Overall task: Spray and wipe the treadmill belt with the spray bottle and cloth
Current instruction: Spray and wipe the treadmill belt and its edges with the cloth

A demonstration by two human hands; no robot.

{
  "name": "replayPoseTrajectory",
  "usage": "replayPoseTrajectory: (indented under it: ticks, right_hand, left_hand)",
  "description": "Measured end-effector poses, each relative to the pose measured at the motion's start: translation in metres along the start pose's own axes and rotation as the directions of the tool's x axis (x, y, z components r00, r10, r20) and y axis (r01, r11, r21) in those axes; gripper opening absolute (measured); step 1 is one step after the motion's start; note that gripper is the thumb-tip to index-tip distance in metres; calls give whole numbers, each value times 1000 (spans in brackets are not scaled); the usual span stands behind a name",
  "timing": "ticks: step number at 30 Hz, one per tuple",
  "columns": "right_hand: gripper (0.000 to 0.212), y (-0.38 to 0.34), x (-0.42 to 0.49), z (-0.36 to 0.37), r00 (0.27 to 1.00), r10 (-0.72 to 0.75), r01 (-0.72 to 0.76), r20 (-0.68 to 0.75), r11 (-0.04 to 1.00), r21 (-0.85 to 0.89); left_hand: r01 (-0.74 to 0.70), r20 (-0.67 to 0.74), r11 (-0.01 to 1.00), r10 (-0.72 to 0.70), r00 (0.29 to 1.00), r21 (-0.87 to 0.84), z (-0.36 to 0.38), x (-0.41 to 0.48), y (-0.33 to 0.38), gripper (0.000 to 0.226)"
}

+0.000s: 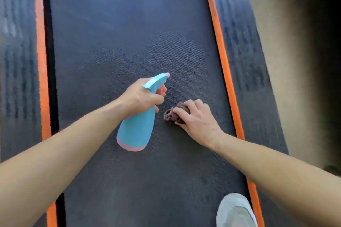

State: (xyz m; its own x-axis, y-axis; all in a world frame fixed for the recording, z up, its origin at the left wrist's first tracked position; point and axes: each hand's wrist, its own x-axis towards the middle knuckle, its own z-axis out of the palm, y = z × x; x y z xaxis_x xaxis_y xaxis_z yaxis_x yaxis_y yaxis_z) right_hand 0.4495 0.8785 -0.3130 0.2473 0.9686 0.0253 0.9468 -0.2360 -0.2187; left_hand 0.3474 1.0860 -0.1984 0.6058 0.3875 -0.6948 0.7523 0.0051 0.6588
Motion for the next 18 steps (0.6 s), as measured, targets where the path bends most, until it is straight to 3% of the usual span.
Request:
replayPoseTrajectory:
  ticks: [8, 13, 15, 18]
  right_hand:
    - [37, 23, -65, -26, 964, 247, -239, 95, 967, -88]
    - [38, -16, -105, -22, 799, 595, -592, 91, 804, -58]
    - [37, -28, -115, -23, 747, 655, -655, 115, 754, -47]
    - [35, -28, -113, -21, 734, 665, -667, 138, 744, -39]
  left_hand:
    - [-70, 151, 981, 42, 988, 182, 64, 22, 24, 14]
    - [-108, 226, 971, 58, 972, 215, 85, 13, 17, 12]
    - [-110, 253, 973, 56, 966, 204, 85, 9, 12, 13]
    - [-84, 265, 979, 33, 964, 186, 83, 2, 3, 21]
